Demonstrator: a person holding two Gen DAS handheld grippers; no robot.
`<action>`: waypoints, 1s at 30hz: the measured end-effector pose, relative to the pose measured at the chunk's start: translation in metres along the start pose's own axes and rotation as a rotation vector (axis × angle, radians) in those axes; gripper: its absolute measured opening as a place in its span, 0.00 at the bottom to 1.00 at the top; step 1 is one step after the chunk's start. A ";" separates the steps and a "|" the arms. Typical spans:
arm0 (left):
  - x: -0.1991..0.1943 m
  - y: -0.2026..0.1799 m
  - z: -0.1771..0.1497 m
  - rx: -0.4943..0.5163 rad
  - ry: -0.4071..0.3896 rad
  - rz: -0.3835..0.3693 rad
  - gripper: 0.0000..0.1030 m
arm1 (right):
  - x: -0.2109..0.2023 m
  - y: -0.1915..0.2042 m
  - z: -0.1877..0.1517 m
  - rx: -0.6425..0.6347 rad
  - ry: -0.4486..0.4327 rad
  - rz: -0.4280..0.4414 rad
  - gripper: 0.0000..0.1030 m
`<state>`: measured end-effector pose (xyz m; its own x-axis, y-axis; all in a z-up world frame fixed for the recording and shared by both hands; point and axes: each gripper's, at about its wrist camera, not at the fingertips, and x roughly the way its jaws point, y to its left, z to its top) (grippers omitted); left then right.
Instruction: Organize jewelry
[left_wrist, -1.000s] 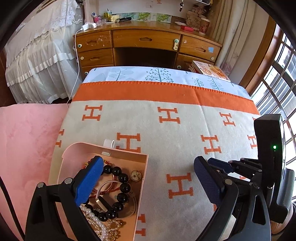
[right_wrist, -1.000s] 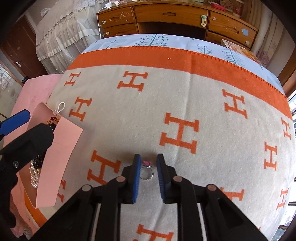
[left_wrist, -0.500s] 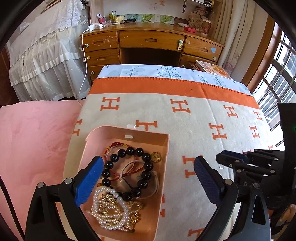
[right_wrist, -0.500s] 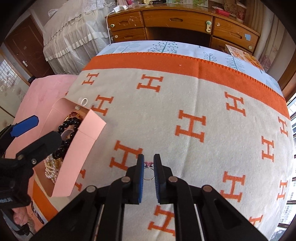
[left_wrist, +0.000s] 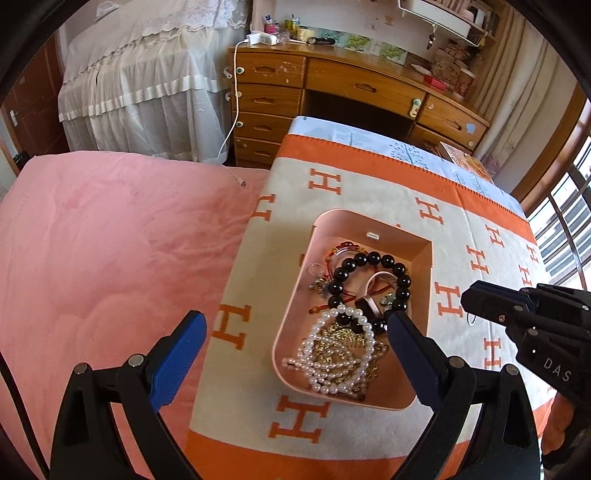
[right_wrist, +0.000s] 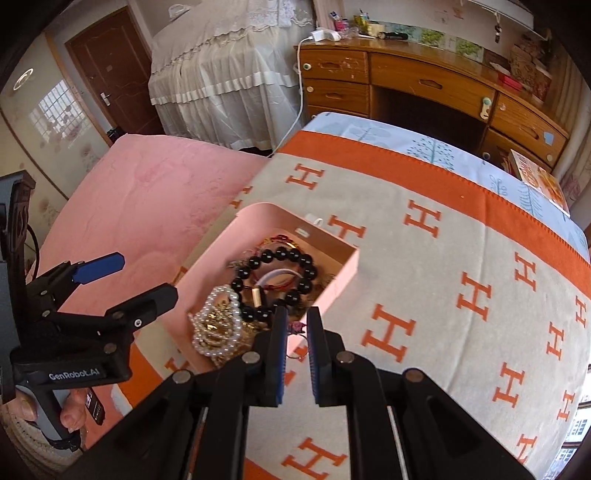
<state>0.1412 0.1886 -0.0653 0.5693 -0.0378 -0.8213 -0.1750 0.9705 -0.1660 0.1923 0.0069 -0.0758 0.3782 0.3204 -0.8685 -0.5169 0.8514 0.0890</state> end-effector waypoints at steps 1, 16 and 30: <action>-0.001 0.005 -0.001 -0.010 -0.003 0.004 0.95 | 0.002 0.008 0.001 -0.012 0.005 0.009 0.10; 0.003 0.017 -0.013 -0.022 0.025 0.005 0.97 | 0.027 0.046 -0.014 -0.082 0.117 0.037 0.11; -0.019 -0.012 -0.033 0.036 0.014 -0.030 0.97 | -0.016 0.010 -0.056 0.012 0.029 -0.016 0.12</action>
<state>0.1063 0.1695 -0.0657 0.5627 -0.0703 -0.8237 -0.1285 0.9768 -0.1711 0.1384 -0.0130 -0.0880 0.3637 0.2948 -0.8836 -0.5020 0.8611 0.0807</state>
